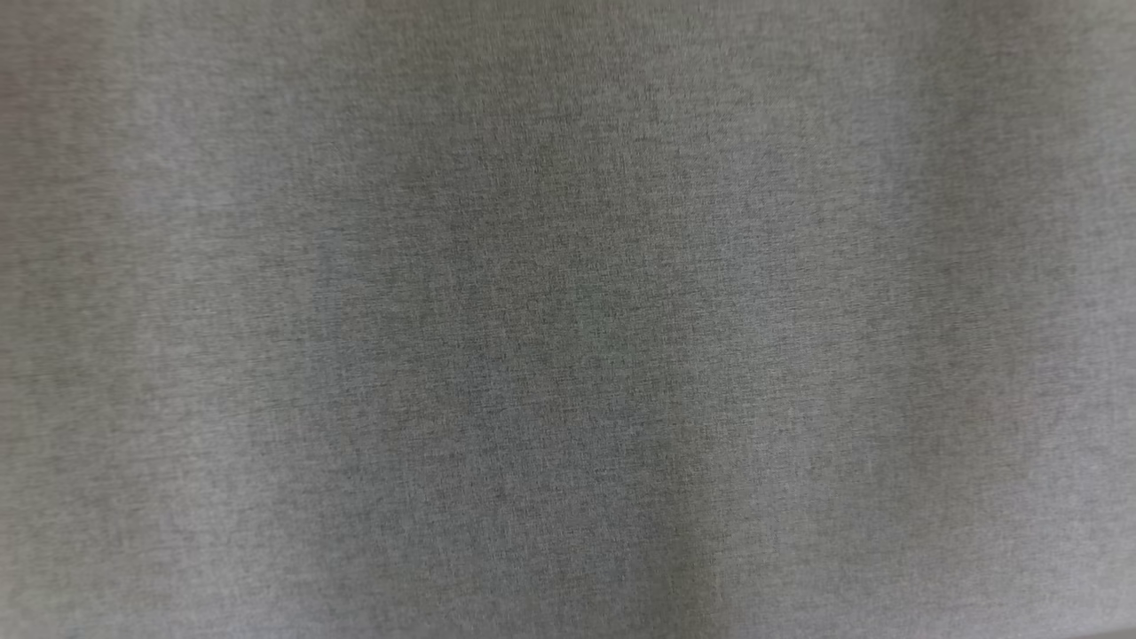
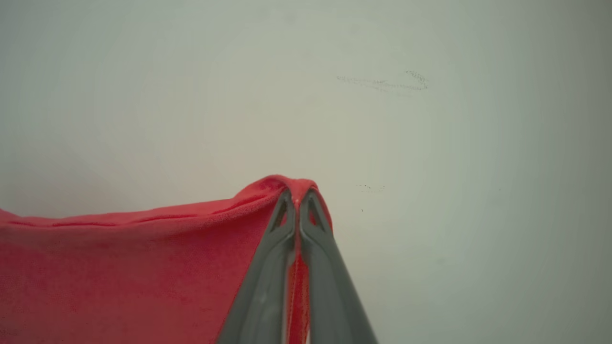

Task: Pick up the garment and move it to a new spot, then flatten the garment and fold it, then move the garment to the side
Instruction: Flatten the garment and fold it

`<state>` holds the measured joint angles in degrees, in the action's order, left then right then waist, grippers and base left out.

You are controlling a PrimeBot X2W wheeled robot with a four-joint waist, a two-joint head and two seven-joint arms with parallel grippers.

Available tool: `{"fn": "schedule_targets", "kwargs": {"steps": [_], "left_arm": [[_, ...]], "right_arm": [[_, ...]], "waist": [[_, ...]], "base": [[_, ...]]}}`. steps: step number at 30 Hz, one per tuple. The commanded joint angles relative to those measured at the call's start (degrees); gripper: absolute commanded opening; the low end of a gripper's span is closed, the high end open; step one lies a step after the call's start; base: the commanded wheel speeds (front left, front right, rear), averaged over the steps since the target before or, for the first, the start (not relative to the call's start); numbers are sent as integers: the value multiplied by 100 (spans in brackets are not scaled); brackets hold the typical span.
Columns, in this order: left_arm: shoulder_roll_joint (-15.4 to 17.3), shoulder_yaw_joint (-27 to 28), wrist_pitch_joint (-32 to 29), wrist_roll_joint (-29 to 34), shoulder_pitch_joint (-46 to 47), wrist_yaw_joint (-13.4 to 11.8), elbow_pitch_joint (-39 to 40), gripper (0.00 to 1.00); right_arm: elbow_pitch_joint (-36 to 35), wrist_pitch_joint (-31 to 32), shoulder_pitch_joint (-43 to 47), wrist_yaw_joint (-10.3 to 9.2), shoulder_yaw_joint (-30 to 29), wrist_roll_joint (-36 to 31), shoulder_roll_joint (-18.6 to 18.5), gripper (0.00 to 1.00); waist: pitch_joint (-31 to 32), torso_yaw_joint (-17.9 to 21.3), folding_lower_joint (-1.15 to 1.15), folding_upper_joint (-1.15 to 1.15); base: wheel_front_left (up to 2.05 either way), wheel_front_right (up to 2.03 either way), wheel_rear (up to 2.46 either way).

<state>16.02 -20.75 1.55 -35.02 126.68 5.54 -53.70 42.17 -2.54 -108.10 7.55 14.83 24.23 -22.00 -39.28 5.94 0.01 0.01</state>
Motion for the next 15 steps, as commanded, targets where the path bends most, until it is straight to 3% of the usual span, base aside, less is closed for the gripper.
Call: {"fn": "schedule_targets", "kwargs": {"steps": [1, 7, 15], "left_arm": [[-49, -3, 97, 29, 209, -26, -132, 0], [-256, -106, 271, 40, 605, 51, -652, 0], [-235, -207, 420, 9, 747, 145, -1084, 0]], "right_arm": [[173, -38, -191, -13, 28, -88, -4, 0], [854, -163, -762, -13, 52, -245, 90, 0], [1343, -369, -970, -13, 157, -313, 195, 0]], "waist": [[-126, 38, -1, -1], [-205, 1, -1, -1], [-314, 31, -1, -1]], "base": [[0, 0, 0], [0, 0, 0], [0, 0, 0]]}}
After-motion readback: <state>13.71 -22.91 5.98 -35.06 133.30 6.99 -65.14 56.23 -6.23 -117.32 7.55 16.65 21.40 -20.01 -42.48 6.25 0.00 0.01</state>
